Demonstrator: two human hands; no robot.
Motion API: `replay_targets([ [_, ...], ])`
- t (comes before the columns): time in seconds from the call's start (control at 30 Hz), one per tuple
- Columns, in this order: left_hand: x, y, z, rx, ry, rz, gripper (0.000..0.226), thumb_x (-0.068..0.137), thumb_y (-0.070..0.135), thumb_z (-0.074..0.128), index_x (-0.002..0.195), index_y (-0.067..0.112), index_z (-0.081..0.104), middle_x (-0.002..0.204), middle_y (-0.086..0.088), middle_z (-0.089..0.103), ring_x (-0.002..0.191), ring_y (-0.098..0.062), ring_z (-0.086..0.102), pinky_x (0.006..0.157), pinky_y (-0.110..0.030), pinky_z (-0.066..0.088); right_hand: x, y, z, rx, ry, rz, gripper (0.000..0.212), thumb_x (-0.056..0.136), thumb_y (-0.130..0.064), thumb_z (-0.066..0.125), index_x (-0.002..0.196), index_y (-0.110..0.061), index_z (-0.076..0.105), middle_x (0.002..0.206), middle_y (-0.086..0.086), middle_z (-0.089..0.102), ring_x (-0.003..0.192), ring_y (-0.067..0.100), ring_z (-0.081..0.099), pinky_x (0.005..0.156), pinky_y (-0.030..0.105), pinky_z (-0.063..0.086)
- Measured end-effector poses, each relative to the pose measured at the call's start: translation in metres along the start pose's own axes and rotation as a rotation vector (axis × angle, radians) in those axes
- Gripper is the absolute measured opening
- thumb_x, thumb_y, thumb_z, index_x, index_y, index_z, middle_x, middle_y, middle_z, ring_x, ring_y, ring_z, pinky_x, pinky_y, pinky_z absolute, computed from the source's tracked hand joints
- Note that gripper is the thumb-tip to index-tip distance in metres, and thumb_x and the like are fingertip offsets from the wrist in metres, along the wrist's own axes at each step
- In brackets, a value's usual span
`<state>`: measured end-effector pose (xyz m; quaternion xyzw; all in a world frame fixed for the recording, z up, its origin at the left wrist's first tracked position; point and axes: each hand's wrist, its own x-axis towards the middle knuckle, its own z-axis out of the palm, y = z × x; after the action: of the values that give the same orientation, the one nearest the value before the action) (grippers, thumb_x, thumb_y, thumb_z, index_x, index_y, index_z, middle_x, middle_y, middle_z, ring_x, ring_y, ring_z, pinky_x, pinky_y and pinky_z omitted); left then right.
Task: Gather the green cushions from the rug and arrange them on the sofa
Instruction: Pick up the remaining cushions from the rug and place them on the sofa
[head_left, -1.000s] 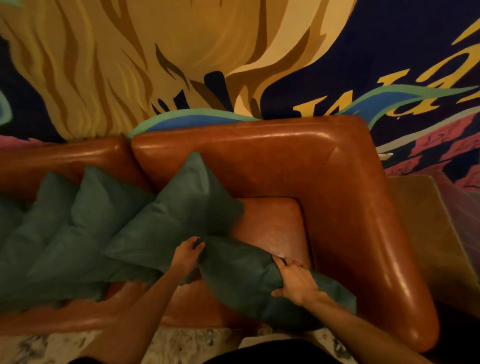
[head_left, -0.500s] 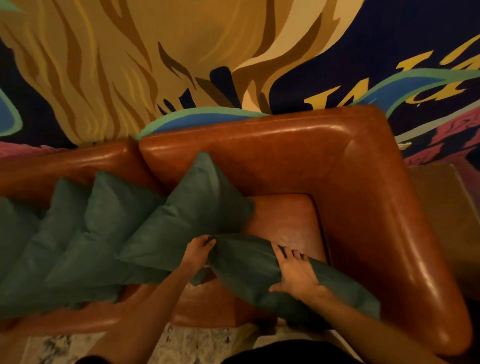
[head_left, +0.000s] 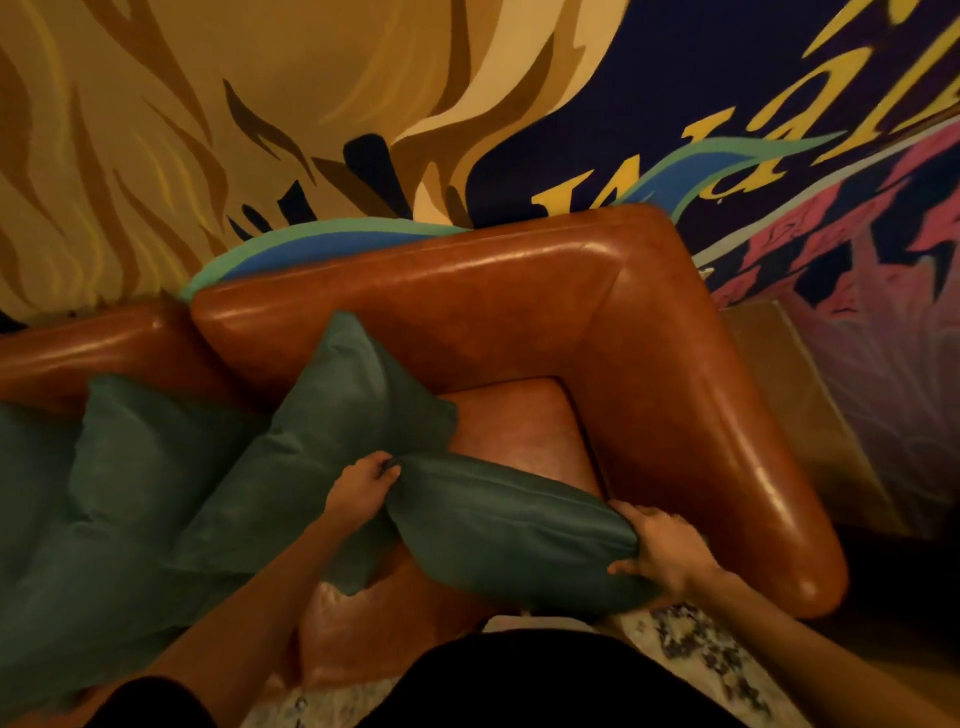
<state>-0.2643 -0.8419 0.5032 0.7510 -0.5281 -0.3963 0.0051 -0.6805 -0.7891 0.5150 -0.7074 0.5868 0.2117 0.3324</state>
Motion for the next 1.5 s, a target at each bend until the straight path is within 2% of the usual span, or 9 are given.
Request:
replay_targets([
  [0.13, -0.004, 0.011, 0.003, 0.133, 0.025, 0.387, 0.065, 0.074, 0.008, 0.054, 0.137, 0.022, 0.046, 0.148, -0.001, 0.041, 0.138, -0.021, 0.037, 0.113, -0.04, 0.033, 0.009, -0.015, -0.008, -0.055, -0.036, 0.016, 0.102, 0.063, -0.063, 0.073, 0.146, -0.027, 0.026, 0.137, 0.002, 0.05, 0.124, 0.027, 0.05, 0.105, 0.044, 0.034],
  [0.3, -0.006, 0.064, 0.039, 0.556, -0.246, 0.672, 0.105, 0.067, 0.067, 0.061, 0.151, 0.025, 0.014, 0.161, 0.004, -0.004, 0.148, -0.019, -0.007, 0.116, -0.052, 0.003, 0.018, -0.031, -0.007, -0.124, -0.035, -0.005, 0.135, 0.052, -0.077, 0.07, 0.155, -0.021, 0.003, 0.147, 0.009, 0.031, 0.136, 0.034, 0.033, 0.115, 0.051, 0.023],
  [0.4, 0.004, 0.07, 0.053, 0.712, -0.325, 0.602, 0.133, 0.05, 0.08, 0.065, 0.152, 0.023, 0.003, 0.161, -0.002, 0.004, 0.148, -0.026, -0.001, 0.116, -0.056, 0.0, 0.022, -0.033, -0.006, -0.1, -0.015, -0.008, 0.129, 0.055, -0.072, 0.073, 0.154, -0.022, 0.007, 0.144, 0.007, 0.036, 0.131, 0.032, 0.039, 0.109, 0.047, 0.033],
  [0.53, 0.01, 0.066, 0.052, 0.724, -0.233, 0.58, 0.113, 0.049, 0.076, 0.069, 0.141, 0.024, 0.032, 0.136, 0.002, 0.048, 0.127, -0.022, 0.042, 0.113, -0.051, 0.017, 0.025, -0.032, -0.01, -0.073, 0.045, -0.06, 0.1, 0.064, -0.063, 0.075, 0.143, -0.026, 0.028, 0.136, 0.001, 0.049, 0.122, 0.028, 0.049, 0.099, 0.044, 0.038],
  [0.7, 0.006, 0.07, 0.039, 0.65, -0.093, 0.569, 0.077, 0.056, 0.072, 0.068, 0.118, 0.028, 0.054, 0.11, 0.003, 0.065, 0.11, -0.018, 0.055, 0.103, -0.043, 0.027, 0.022, -0.027, -0.021, -0.07, 0.155, -0.134, 0.078, 0.073, -0.062, 0.069, 0.136, -0.027, 0.04, 0.13, -0.003, 0.058, 0.117, 0.022, 0.053, 0.093, 0.039, 0.037],
  [0.87, -0.003, 0.076, 0.043, 0.651, -0.121, 0.5, 0.067, 0.066, 0.066, 0.067, 0.12, 0.029, 0.056, 0.109, -0.003, 0.065, 0.109, -0.02, 0.056, 0.099, -0.038, 0.029, 0.025, -0.024, -0.022, -0.059, 0.151, -0.152, 0.061, 0.078, -0.058, 0.066, 0.128, -0.027, 0.05, 0.123, -0.003, 0.063, 0.114, 0.02, 0.056, 0.092, 0.036, 0.039],
  [1.13, 0.007, 0.038, 0.022, 0.782, -0.226, 0.529, 0.112, 0.051, 0.071, 0.07, 0.146, 0.031, 0.027, 0.149, 0.004, 0.035, 0.135, -0.023, 0.035, 0.115, -0.05, 0.018, 0.014, 0.014, -0.015, -0.071, -0.036, -0.021, 0.121, 0.059, -0.063, 0.076, 0.154, -0.027, 0.01, 0.148, 0.004, 0.034, 0.136, 0.028, 0.036, 0.117, 0.045, 0.023],
  [1.33, 0.017, 0.036, -0.018, 0.833, -0.239, 0.451, 0.068, 0.074, 0.049, 0.071, 0.136, 0.037, 0.044, 0.127, 0.002, 0.061, 0.118, -0.022, 0.056, 0.094, -0.037, 0.046, 0.012, 0.023, -0.026, -0.061, 0.016, -0.072, 0.078, 0.074, -0.051, 0.073, 0.142, -0.032, 0.038, 0.117, -0.001, 0.066, 0.109, 0.023, 0.061, 0.09, 0.039, 0.05],
  [1.5, 0.017, 0.026, -0.008, 0.777, -0.26, 0.428, 0.071, 0.073, 0.046, 0.073, 0.137, 0.035, 0.045, 0.13, 0.002, 0.06, 0.121, -0.022, 0.055, 0.097, -0.036, 0.044, 0.013, 0.018, -0.022, -0.026, -0.054, -0.037, 0.09, 0.067, -0.049, 0.077, 0.143, -0.034, 0.031, 0.124, -0.001, 0.062, 0.113, 0.022, 0.059, 0.096, 0.04, 0.047],
])
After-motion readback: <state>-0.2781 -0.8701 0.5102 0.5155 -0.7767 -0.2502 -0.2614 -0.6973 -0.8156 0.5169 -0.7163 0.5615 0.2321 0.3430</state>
